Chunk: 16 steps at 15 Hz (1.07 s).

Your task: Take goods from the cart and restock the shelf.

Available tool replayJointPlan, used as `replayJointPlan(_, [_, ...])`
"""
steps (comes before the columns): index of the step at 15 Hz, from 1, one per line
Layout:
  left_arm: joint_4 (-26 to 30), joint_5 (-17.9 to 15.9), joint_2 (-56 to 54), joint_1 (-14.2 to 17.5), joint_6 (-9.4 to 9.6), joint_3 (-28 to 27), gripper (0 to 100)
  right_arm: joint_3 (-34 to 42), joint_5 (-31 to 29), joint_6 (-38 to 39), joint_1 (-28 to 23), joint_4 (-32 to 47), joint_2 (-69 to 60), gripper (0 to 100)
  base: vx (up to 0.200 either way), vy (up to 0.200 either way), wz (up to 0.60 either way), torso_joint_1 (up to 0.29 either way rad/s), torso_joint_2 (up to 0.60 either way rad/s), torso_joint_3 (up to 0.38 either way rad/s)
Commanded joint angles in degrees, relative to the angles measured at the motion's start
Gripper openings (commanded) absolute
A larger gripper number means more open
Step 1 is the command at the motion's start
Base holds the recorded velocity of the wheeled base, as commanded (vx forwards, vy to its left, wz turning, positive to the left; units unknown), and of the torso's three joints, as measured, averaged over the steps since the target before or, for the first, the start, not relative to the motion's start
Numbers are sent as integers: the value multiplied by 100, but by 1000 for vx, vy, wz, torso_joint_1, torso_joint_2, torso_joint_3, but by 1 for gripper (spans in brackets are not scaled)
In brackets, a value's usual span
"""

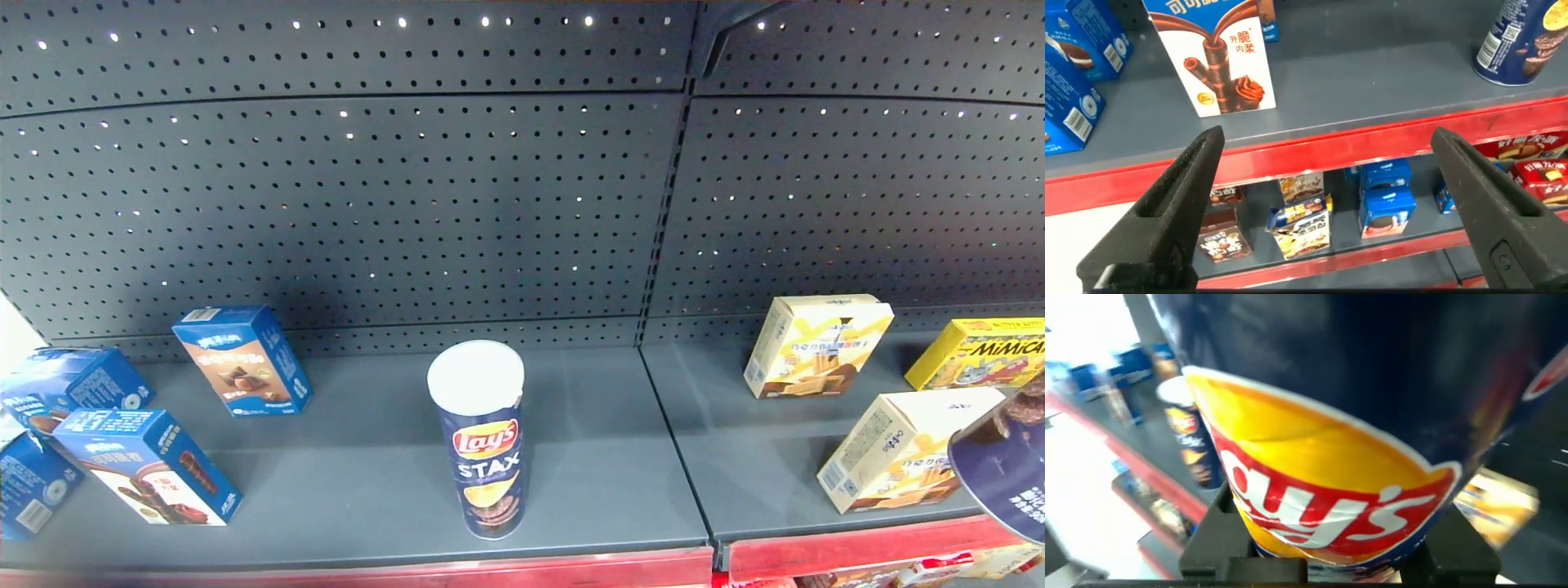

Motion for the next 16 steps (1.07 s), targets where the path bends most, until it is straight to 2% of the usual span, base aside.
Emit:
replayJointPlan(1, [-1, 0, 28, -1, 0, 1, 100, 15, -14, -63, 459, -4, 310, 0, 0, 0, 0, 0, 0, 0])
replayJointPlan(3, [-1, 0, 28, -1, 0, 1, 100, 296, -32, -80, 547, -4, 248, 0, 0, 0, 0, 0, 0, 0])
replayJointPlan(5, [-1, 0, 28, -1, 0, 1, 100, 973, -32, -63, 547, -74, -51, 0, 0, 0, 0, 0, 0, 0])
replayJointPlan(7, [-1, 0, 28, -1, 0, 1, 100, 1412, -41, -36, 547, -522, -33, 0, 0, 0, 0, 0, 0, 0])
replayJointPlan(9, [-1, 0, 28, -1, 0, 1, 100, 1482, -41, -19, 538, -821, 160, 0, 0, 0, 0, 0, 0, 0])
replayJointPlan(11, [-1, 0, 28, -1, 0, 1, 100, 1588, -50, -1, 538, -1392, 802, 0, 0, 0, 0, 0, 0, 0])
replayJointPlan(13, [-1, 0, 28, -1, 0, 1, 100, 2036, -120, -19, 652, -2245, 1365, 0, 0, 0, 0, 0, 0, 0])
replayJointPlan(15, [-1, 0, 28, -1, 0, 1, 100, 2186, -753, 183, 898, -3264, 2032, 0, 0, 0, 0, 0, 0, 0])
replayJointPlan(16, [-1, 0, 28, -1, 0, 1, 100, 2186, -849, 359, 986, -3581, 2261, 0, 0, 0, 0, 0, 0, 0])
